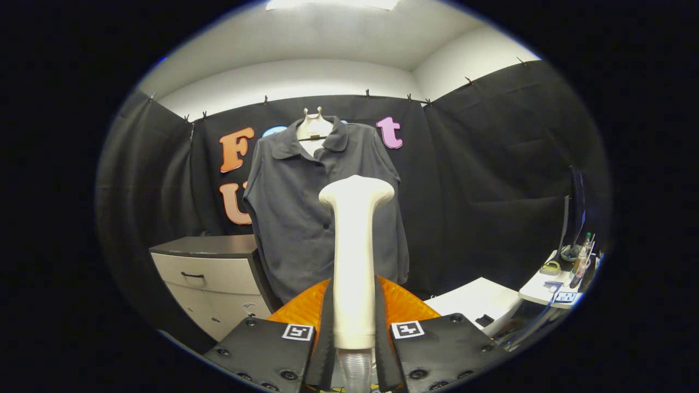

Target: Iron the clothes twice with a garment steamer, once on the left side and once on the right side.

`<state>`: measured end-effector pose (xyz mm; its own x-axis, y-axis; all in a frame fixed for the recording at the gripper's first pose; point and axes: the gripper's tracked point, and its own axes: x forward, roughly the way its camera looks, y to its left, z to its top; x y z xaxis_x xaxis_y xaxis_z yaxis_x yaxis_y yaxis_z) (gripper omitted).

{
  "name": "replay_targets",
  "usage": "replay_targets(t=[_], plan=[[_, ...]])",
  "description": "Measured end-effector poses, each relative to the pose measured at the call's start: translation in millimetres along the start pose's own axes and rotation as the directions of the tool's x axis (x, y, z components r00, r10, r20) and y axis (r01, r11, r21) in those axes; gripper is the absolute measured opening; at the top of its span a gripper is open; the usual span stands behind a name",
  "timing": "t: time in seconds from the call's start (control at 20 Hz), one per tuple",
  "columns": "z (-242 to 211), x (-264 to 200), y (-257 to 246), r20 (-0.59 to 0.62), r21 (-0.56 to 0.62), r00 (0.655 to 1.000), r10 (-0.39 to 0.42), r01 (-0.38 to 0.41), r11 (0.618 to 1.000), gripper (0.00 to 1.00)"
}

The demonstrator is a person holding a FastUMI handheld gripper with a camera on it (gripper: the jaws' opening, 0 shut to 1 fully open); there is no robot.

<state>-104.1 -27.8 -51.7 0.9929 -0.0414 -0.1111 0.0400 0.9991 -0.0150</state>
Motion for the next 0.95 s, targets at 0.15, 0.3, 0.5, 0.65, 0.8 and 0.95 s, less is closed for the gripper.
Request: replay_targets(t=[0.15,0.3,0.5,0.65,0.8,0.95], plan=[[20.7,-6.7,13.2,0.022,0.029,0.999,0.028,-0.029,0.999,0.38],[42.0,-7.0,24.4,0.063,0.005,0.997,0.055,-0.055,0.998,0.38],[55.8,-9.6,46.4,0.102,-0.01,0.99,0.095,-0.094,0.996,0.38],[61.0,-12.3,57.1,0.112,-0.027,0.986,0.122,-0.12,0.992,0.38],[66.0,-13.2,63.2,0.136,-0.001,0.984,0.118,-0.119,0.993,0.38],[62.6,-12.7,60.8,0.143,-0.019,0.984,0.102,-0.101,0.995,0.38]])
